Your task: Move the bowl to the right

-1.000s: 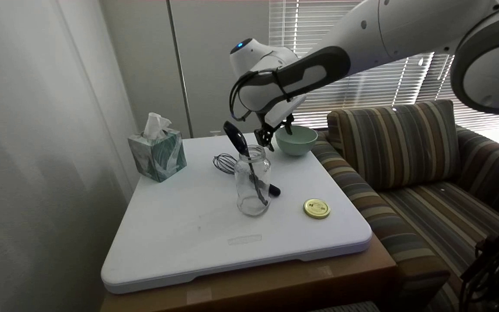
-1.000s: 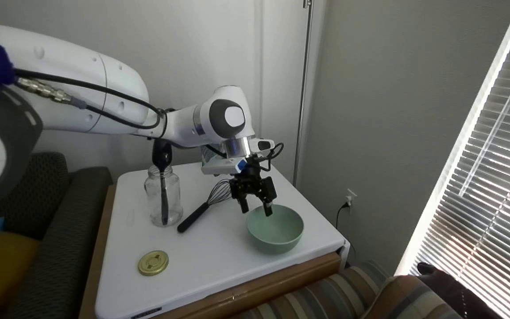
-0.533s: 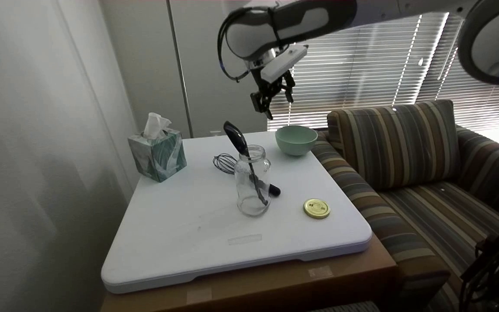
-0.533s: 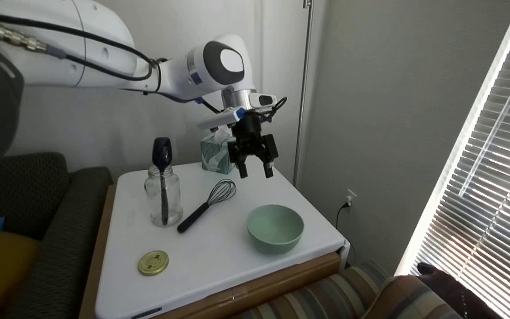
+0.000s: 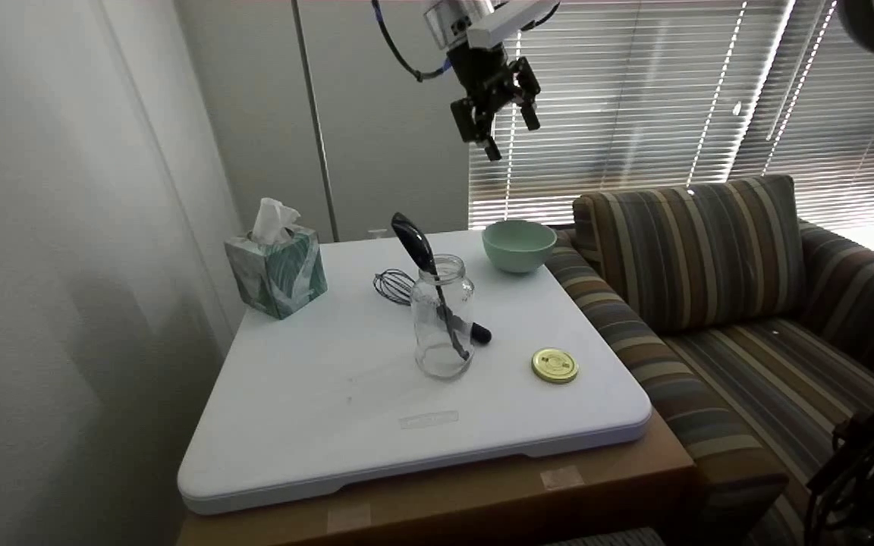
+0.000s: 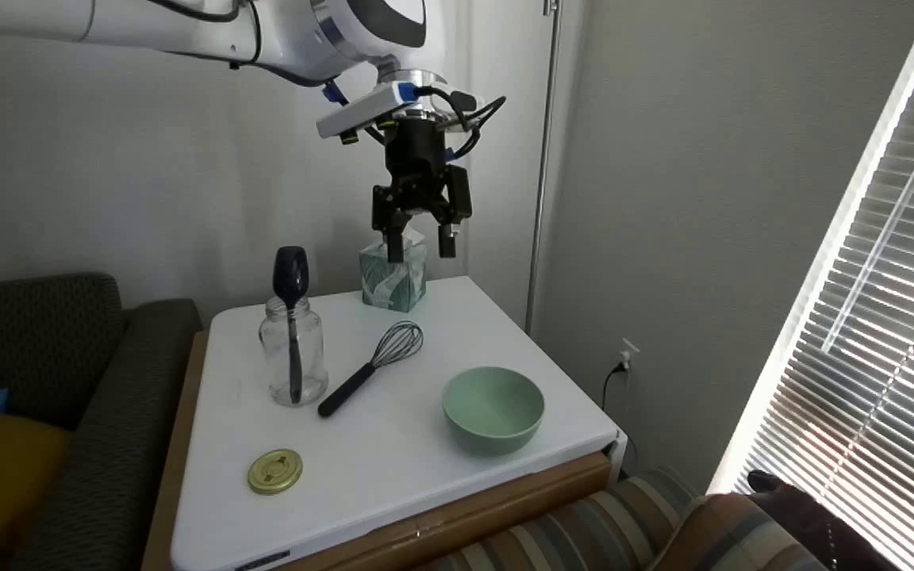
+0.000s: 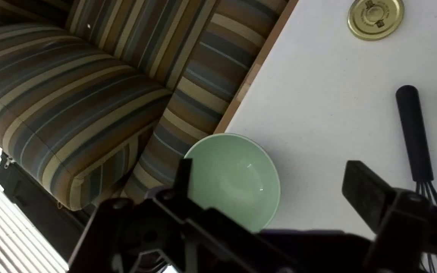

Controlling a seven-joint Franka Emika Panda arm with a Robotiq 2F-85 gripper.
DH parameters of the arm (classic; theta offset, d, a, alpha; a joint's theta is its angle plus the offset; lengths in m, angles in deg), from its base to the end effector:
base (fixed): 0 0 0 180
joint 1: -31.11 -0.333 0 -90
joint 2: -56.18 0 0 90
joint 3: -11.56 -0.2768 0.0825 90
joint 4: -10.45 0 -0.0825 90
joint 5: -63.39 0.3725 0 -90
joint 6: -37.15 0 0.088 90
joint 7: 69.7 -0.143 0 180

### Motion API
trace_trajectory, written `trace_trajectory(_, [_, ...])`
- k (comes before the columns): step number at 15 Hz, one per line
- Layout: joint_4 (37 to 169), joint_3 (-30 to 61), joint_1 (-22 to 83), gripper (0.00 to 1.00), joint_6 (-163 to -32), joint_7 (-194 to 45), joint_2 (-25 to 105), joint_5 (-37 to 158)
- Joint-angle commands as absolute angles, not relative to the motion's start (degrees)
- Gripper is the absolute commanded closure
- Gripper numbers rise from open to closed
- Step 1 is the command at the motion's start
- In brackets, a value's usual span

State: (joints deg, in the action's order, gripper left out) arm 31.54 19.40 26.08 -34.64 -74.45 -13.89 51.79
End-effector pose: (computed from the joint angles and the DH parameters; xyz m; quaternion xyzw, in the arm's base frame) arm 0.6994 -0.0126 0.2709 0.9718 -0.0462 -0.1542 0.1726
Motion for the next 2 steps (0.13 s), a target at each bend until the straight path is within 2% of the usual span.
trace_trajectory(1, [31.56, 19.4, 26.05, 0.0, -34.73, -74.48, -14.06, 51.78])
trace_trajectory(2, [31.56, 19.4, 26.05, 0.0, -34.82, -74.51, -14.37, 51.76])
